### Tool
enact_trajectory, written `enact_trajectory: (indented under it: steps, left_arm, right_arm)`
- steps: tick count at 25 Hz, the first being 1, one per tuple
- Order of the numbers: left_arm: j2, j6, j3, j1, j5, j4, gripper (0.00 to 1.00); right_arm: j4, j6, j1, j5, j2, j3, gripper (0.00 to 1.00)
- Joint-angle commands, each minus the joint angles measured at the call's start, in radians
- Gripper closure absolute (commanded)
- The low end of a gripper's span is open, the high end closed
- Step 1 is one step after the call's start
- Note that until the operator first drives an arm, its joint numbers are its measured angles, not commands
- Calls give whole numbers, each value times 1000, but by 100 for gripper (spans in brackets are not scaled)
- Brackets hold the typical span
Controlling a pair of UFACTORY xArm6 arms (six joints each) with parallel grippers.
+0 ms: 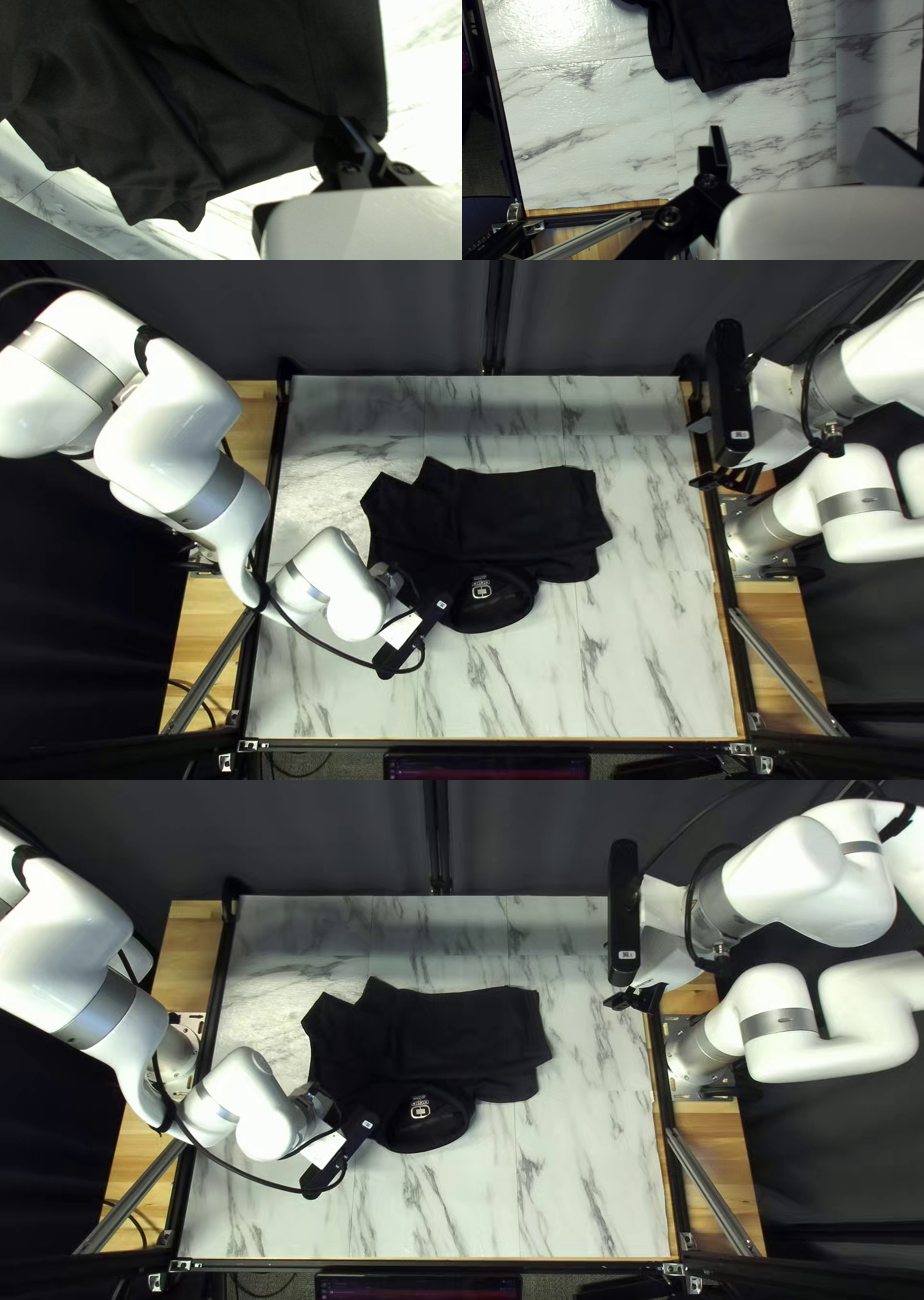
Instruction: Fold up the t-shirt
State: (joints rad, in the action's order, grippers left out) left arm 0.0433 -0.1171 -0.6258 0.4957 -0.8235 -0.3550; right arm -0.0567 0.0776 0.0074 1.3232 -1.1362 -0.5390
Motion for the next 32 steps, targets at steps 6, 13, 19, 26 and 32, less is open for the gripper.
enact_trajectory:
  steps: [6,13,19,26,32]
  left_arm:
    - [10,6,-37,6,-26,-3,0]
    - [35,18,-123,1,-63,-1,0]
    - [106,-40,-271,6,-112,7,0]
    - [122,-148,-308,9,-136,-14,0]
    - [158,-166,-370,16,-140,-7,0]
  right_arm:
    - [0,0,0,0,0,0,0]
    - [0,0,0,0,0,0,0]
    - [0,0,0,0,0,0,0]
    - [0,0,0,0,0,0,0]
    - [0,0,0,0,0,0,0]
